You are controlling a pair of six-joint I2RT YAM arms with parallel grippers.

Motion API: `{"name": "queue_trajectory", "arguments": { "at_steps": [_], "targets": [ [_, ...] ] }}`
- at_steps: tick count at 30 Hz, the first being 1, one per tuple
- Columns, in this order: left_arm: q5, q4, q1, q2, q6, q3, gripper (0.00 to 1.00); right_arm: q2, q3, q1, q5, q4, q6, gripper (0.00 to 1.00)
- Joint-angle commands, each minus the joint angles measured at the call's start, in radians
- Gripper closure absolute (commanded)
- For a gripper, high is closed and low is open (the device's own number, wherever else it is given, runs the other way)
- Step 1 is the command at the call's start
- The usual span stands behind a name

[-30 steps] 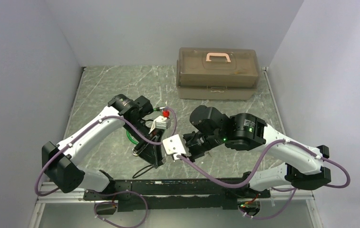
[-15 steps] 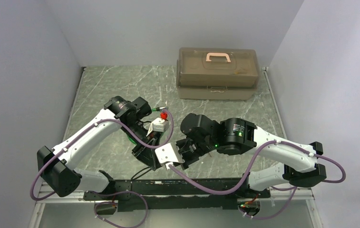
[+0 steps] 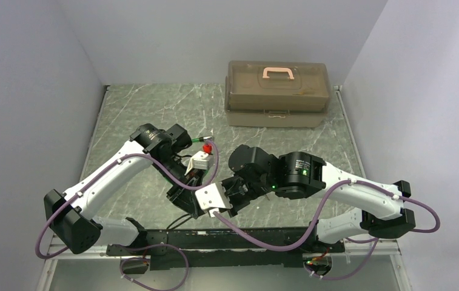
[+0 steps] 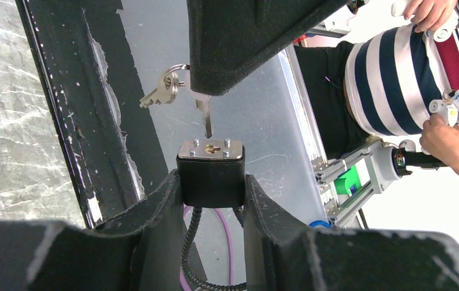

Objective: Unlock with the key
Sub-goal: Unlock the lock.

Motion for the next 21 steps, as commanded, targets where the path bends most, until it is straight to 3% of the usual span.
{"name": "queue_trajectory", "arguments": {
  "at_steps": [1, 21],
  "targets": [
    [0.03, -0.023, -0.009, -0.031, 0.02, 0.005, 0.99, 0.013, 0.003, 0.001, 0.005, 0.046, -0.002, 1.0],
    [0.036, -0.023, -0.009, -0.036, 0.018, 0.008, 0.98, 0.026, -0.019, 0.001, -0.03, 0.061, 0.005, 1.0]
  ]
}}
